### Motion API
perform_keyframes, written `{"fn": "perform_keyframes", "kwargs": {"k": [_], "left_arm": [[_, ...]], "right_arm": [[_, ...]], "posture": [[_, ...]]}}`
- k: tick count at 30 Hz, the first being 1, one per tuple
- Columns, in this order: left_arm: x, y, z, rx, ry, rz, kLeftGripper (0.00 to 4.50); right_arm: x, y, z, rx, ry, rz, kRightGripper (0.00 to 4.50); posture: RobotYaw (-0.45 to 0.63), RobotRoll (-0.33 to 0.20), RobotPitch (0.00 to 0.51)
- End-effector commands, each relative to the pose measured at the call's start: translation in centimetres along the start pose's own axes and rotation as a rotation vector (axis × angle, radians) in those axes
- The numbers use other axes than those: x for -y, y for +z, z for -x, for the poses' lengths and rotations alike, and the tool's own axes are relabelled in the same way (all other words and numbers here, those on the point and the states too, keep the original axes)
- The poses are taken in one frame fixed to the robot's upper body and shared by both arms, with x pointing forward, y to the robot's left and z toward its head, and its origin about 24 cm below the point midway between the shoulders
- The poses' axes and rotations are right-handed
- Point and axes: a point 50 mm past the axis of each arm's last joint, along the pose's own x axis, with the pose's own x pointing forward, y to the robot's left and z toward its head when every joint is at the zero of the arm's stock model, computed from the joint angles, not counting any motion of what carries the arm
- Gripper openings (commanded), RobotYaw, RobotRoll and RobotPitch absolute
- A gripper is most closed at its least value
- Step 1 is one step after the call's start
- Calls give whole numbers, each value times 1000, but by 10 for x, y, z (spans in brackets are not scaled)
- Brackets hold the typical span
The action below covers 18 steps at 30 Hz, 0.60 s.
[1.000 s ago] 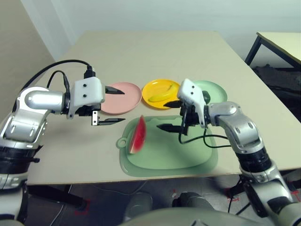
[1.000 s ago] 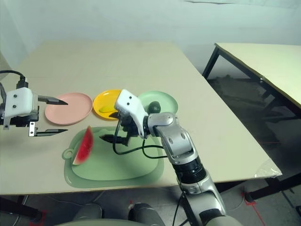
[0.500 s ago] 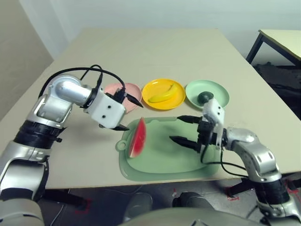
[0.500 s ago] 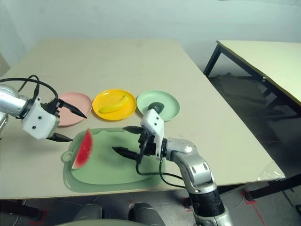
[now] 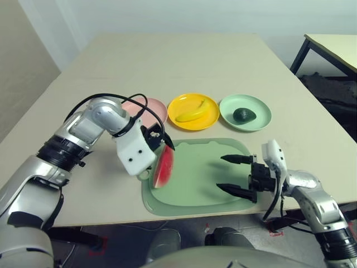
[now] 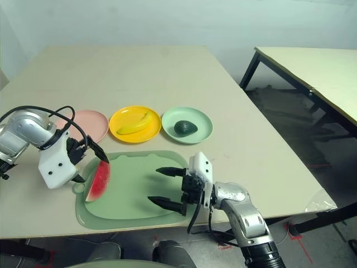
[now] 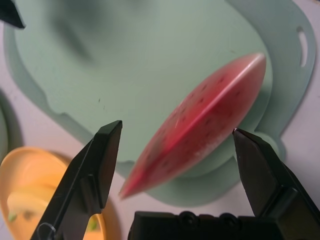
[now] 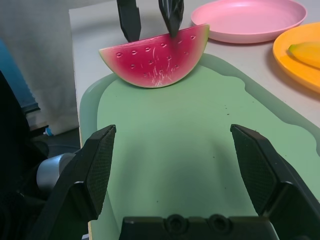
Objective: Place the fruits into color-matched plates.
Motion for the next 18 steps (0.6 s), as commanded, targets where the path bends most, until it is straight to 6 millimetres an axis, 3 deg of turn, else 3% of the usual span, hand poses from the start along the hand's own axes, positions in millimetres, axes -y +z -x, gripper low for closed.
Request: {"fn": "perform_keyframes", "kwargs": {"k": [1,8,18], "left_arm": [[3,-1,-12,6,-59,-9,4500],[12,-15,-30,-43,-69,51,4500],[11,-23,-36,-77,-44,92,4500]], "right_arm": [[0,0,-2,12,-8,4,4467],[-1,3,-7,26,-8,18,4467],[2,7,-10,30,-13,28,4467]], "posture": [[53,0,0],[46,0,0],[51,0,0]]}}
